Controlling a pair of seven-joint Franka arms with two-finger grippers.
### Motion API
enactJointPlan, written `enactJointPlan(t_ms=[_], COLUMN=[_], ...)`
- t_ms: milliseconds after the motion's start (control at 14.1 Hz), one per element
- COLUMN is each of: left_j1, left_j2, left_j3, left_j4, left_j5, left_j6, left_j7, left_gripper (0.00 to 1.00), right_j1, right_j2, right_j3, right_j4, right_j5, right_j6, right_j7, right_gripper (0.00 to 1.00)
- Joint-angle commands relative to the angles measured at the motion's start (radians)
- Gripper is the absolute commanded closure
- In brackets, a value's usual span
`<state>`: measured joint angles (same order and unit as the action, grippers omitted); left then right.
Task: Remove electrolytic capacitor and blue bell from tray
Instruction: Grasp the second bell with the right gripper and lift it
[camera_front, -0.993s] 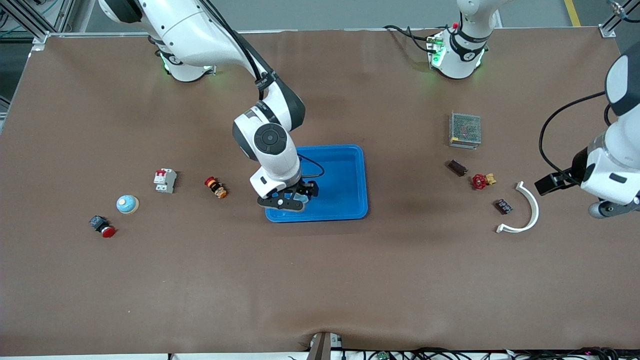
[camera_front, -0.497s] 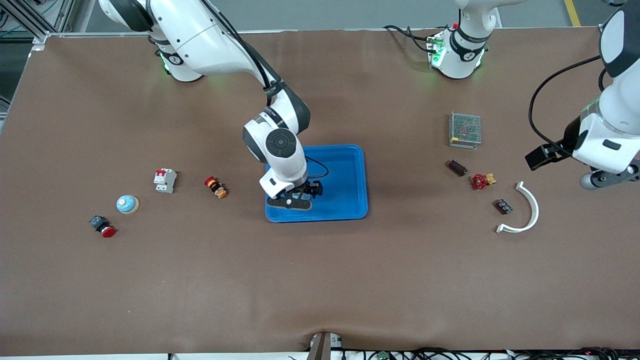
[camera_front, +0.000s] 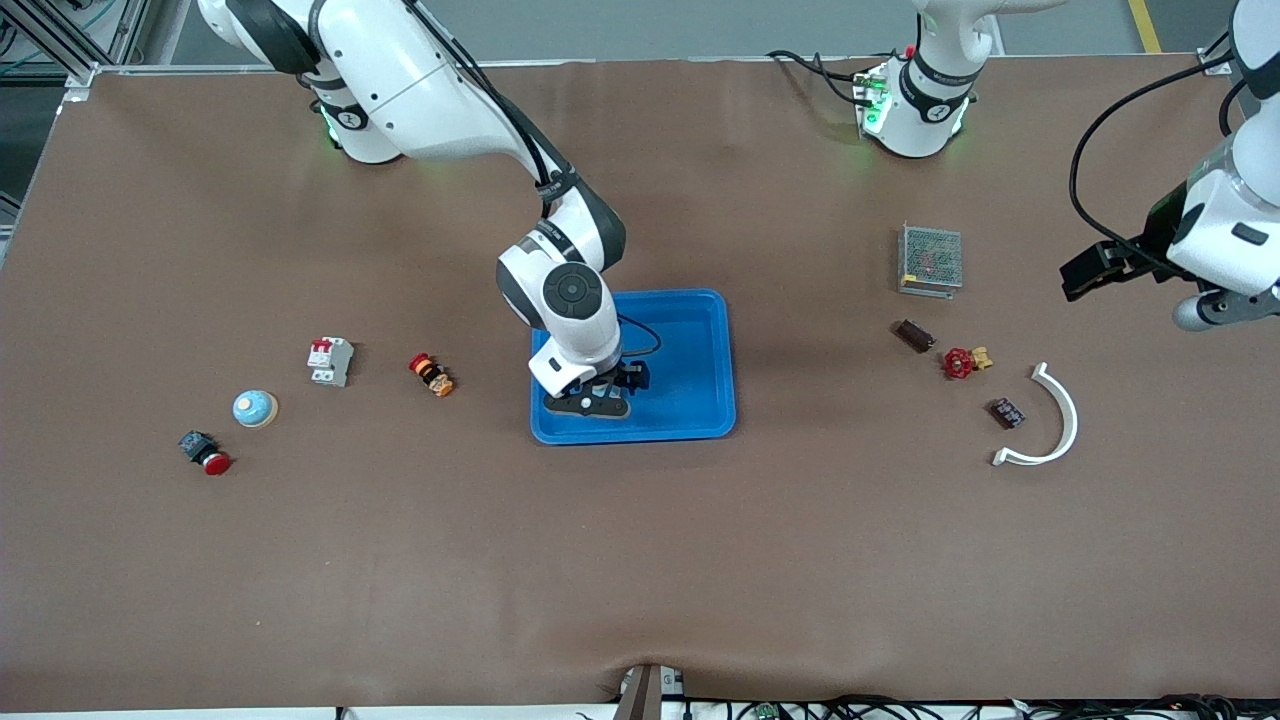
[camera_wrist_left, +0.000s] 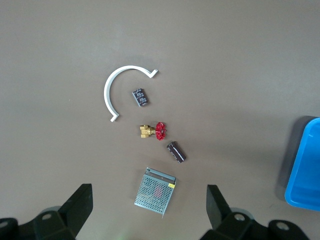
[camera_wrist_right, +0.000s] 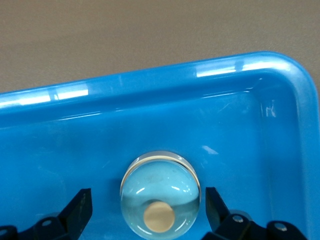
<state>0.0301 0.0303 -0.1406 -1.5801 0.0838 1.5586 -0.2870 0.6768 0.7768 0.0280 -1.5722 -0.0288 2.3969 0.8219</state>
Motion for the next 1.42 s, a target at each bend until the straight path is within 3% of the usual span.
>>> enactJointPlan(t_ms=[0,780,1348], left_j1=[-0.019,-0.004,-0.006], left_j2=[-0.040,-0.046,-0.047], left_j3=[0.029,0.030,0.024], left_j4=[-0.032,-0.014,0.003], left_j5=[-0.019,-0.019,-0.021], left_j6=[0.005,-0.028,-0.028], left_j7=[0.025,0.160,0.161], left_gripper=[0.00,0.00,0.00], right_j1=[0.006,-0.010,-0.011], right_j2=[0.002,0.004,0.002], right_j3=[-0.007,-0.007,-0.005], right_j4=[-0.015,-0.019,-0.015], right_j5=[-0.039,-0.062,-0.053], right_j6=[0.015,0.018,0.022], right_j7=[0.014,0.011,0.013], right_gripper=[0.00,0.00,0.38])
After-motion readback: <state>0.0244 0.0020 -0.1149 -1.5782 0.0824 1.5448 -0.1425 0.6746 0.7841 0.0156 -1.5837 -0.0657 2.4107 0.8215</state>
